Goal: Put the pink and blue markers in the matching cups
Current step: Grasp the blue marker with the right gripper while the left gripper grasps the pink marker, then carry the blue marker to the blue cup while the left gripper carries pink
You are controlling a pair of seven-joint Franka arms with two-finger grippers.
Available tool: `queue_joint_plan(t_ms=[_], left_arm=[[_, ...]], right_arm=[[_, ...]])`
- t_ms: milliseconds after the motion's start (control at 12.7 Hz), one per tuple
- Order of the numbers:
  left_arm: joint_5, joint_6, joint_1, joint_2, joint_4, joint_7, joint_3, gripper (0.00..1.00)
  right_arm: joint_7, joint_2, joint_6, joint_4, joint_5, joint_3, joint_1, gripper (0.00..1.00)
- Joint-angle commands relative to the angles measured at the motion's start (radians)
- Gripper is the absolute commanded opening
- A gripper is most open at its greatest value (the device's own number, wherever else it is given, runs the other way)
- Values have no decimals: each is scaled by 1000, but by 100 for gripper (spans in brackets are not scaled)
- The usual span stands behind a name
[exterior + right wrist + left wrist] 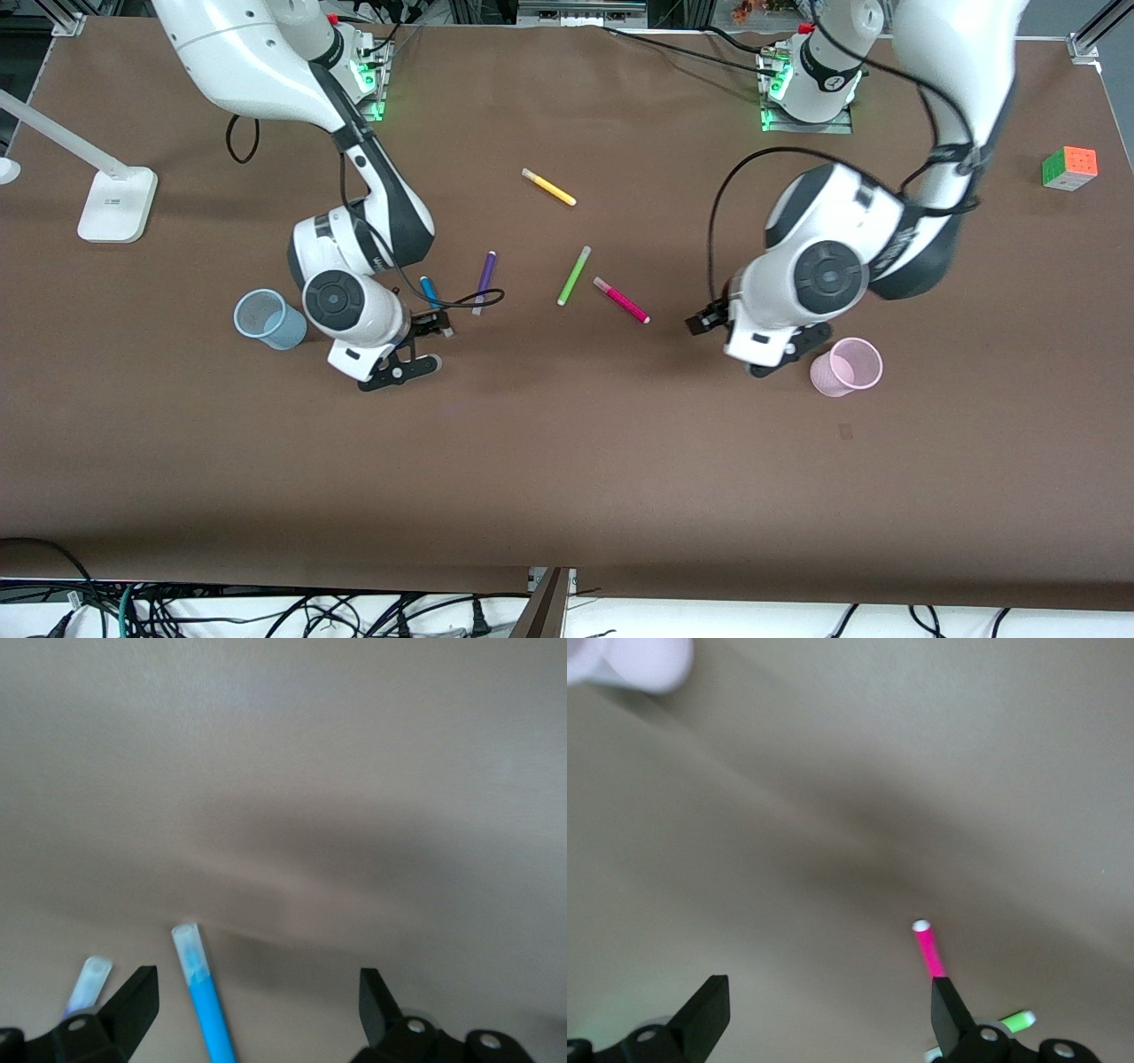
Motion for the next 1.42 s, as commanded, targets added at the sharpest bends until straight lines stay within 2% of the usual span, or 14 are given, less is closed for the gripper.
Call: queue_joint_plan(t_ms=[0,395,553,711,868,1184,1263,1342], left_arm=[[-4,98,-61,43,-28,-182,8,100],[4,317,-116,128,-90,-356,15,100],[13,353,-136,155,-93,-379,19,100],[66,377,-145,156,-119,-442,19,100],[135,410,-164,156,-157,-526,19,100],[188,463,-180,166,-183,-697,19,97],[188,471,-182,175,-183,-697,19,94],[189,480,-191,177,-185,-697,19,87]], right_arm=[[4,-30,140,-123,11,-3,34,100],[3,-10,153,-127,5,-4,60,98],[-10,-9,151,-129,1,-4,61,68],[-10,-4,153,-127,1,-4,66,29],[-11,-4,155,-126,1,-4,66,0],[-28,-30,129,-59,-1,-11,55,0],[-65,-47,83,-28,1,-15,52,0],[-144,-55,23,24,-1,-17,36,0]])
